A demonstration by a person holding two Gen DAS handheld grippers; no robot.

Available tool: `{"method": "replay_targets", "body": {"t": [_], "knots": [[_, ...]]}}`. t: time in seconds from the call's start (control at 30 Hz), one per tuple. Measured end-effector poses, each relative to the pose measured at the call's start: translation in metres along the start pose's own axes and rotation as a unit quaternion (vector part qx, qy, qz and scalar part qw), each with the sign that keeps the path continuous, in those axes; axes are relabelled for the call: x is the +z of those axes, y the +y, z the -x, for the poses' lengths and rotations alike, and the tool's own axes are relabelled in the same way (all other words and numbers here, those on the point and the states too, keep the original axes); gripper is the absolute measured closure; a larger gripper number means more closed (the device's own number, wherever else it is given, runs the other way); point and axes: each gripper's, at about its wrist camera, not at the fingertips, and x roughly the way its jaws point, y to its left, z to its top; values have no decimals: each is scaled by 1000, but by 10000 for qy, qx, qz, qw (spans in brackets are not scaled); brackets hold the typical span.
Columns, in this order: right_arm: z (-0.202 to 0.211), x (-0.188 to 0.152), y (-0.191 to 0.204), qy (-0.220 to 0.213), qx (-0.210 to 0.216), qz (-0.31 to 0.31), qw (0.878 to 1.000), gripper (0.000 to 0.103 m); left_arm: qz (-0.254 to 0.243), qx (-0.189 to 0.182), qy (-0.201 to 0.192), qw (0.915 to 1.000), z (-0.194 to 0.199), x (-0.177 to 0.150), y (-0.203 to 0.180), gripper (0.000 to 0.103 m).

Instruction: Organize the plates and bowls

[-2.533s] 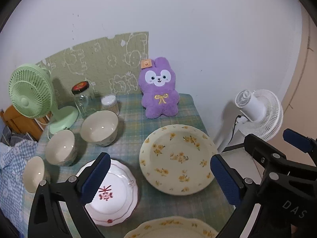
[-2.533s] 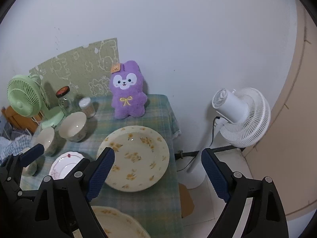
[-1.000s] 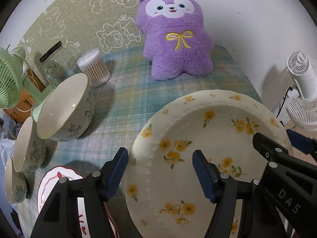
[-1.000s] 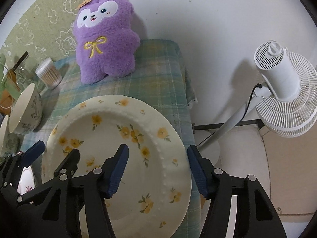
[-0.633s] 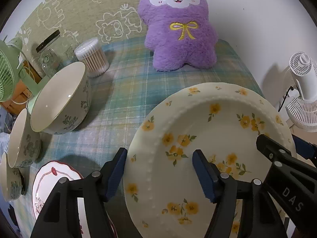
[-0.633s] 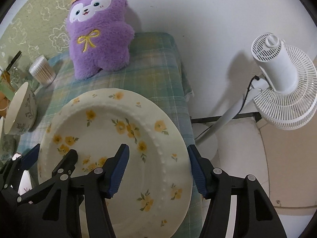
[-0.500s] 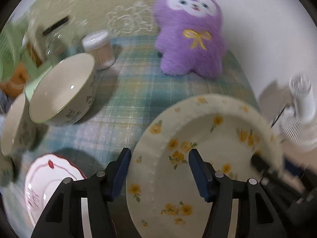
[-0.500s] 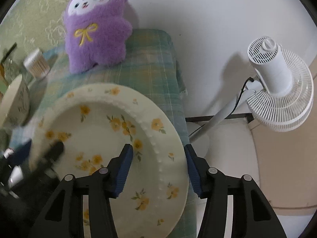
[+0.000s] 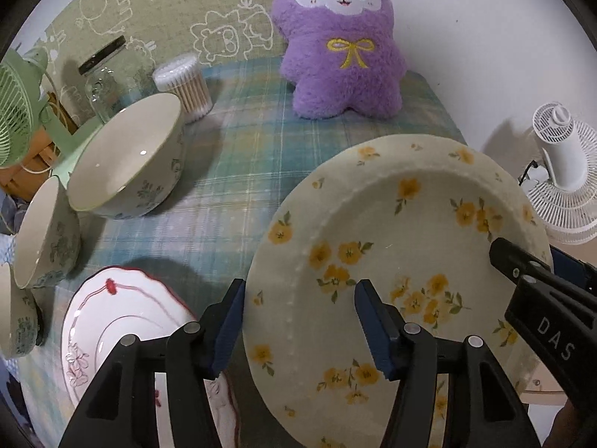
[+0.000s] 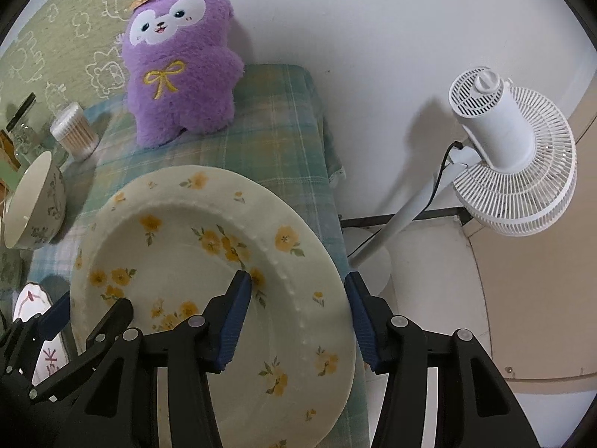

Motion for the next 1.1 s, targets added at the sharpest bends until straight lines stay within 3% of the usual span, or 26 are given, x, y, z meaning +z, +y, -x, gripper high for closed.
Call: {"method": "replay_targets", "body": {"t": [0.6,1.1], "knots": [[70,-24,23,-364,-136,-65,9992,48,52,-134,-347,9993,64,-21,32,44],[112,-104,43,-264,-200,-255,9991,48,-104,-181,-408,9989,107,-85,55,44]]}}
